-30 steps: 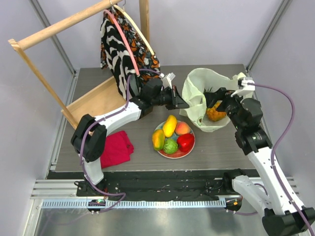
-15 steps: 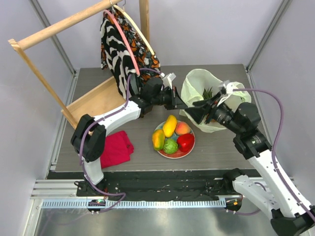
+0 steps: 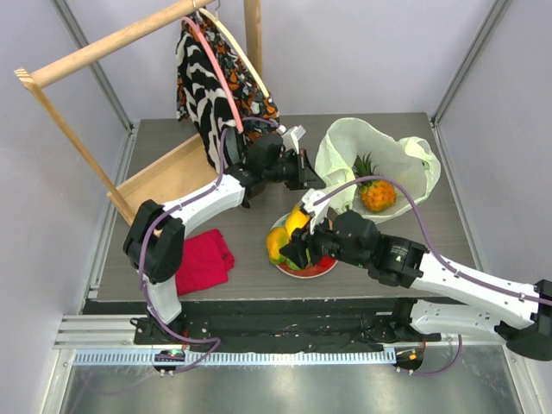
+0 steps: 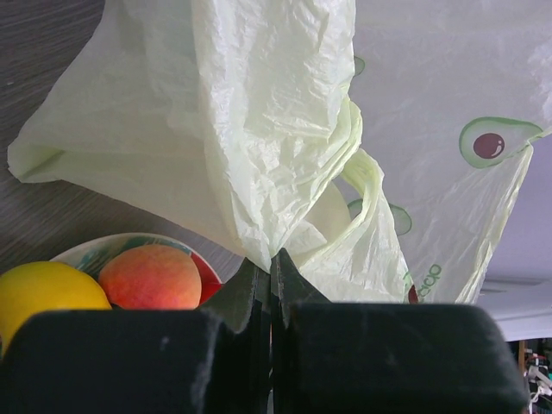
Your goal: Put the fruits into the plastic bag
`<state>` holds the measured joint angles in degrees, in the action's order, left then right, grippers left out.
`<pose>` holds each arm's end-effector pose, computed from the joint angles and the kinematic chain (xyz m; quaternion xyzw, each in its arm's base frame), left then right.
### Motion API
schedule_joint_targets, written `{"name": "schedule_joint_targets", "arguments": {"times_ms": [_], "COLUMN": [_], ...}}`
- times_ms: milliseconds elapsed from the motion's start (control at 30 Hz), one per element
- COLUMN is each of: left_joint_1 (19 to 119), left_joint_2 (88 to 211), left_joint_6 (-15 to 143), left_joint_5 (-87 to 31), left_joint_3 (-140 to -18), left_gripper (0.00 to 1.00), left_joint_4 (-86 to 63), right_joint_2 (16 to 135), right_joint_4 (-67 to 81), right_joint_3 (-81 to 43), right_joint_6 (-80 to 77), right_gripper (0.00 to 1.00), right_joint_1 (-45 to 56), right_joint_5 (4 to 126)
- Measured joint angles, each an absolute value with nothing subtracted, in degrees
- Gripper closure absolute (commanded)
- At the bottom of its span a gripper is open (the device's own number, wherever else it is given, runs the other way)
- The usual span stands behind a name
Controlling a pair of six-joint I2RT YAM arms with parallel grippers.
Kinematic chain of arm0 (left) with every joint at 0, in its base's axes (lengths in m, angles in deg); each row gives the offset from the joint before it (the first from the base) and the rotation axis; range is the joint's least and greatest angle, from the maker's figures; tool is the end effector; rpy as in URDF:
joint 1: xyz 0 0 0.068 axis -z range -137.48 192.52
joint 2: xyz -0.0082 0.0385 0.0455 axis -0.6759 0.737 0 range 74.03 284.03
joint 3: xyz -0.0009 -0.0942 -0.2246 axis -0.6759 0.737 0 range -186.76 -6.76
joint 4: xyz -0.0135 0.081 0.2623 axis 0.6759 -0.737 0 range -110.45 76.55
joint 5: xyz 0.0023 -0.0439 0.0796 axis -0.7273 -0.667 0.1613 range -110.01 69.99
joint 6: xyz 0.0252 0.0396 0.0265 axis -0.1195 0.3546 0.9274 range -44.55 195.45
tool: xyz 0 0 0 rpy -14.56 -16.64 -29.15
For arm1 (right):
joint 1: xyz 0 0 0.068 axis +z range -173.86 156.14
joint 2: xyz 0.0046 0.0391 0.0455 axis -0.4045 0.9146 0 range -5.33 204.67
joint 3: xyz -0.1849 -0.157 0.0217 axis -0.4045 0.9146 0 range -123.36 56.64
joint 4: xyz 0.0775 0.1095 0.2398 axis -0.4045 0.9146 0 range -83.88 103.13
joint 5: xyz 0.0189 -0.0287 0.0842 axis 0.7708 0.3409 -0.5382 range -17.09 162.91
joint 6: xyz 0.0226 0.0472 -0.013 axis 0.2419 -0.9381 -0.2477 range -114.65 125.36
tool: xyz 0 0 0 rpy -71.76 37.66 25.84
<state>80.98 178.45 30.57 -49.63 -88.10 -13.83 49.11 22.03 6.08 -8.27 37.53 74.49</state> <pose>0.3309 -0.2853 0.2515 0.0947 0.8149 -0.5123 0.2541 0.1205 0.2190 0.3088 -0.3239 0.7512 0.3411 0.4631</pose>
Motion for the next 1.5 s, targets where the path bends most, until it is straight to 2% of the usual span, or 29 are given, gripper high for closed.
{"name": "schedule_joint_targets", "arguments": {"times_ms": [167, 400, 733, 1000, 1500], "left_joint_1": [80.6, 80.6, 80.6, 80.6, 80.6], "left_joint_2": [178.4, 178.4, 178.4, 178.4, 178.4], "left_joint_6": [30.8, 30.9, 30.8, 30.7, 30.1], "left_joint_5": [-49.6, -49.9, -50.6, -50.7, -51.1], "left_joint_3": [-88.1, -88.1, -88.1, -88.1, -88.1], "left_gripper": [1.0, 1.0, 1.0, 1.0, 1.0], "left_joint_4": [-14.1, -14.2, -14.2, -14.1, -13.2], "right_joint_2": [50.1, 50.7, 56.9, 58.8, 58.2], "right_joint_4": [26.9, 32.0, 39.5, 41.3, 35.8], "right_joint_3": [6.1, 9.2, 10.2, 10.3, 16.0], "right_joint_6": [-9.4, -15.4, -24.8, -29.8, -36.3], "right_gripper": [0.44, 0.43, 0.34, 0.2, 0.15], "right_joint_1": [43.7, 44.2, 43.8, 39.8, 30.8], "right_joint_5": [85.5, 98.5, 110.3, 110.5, 104.9]}}
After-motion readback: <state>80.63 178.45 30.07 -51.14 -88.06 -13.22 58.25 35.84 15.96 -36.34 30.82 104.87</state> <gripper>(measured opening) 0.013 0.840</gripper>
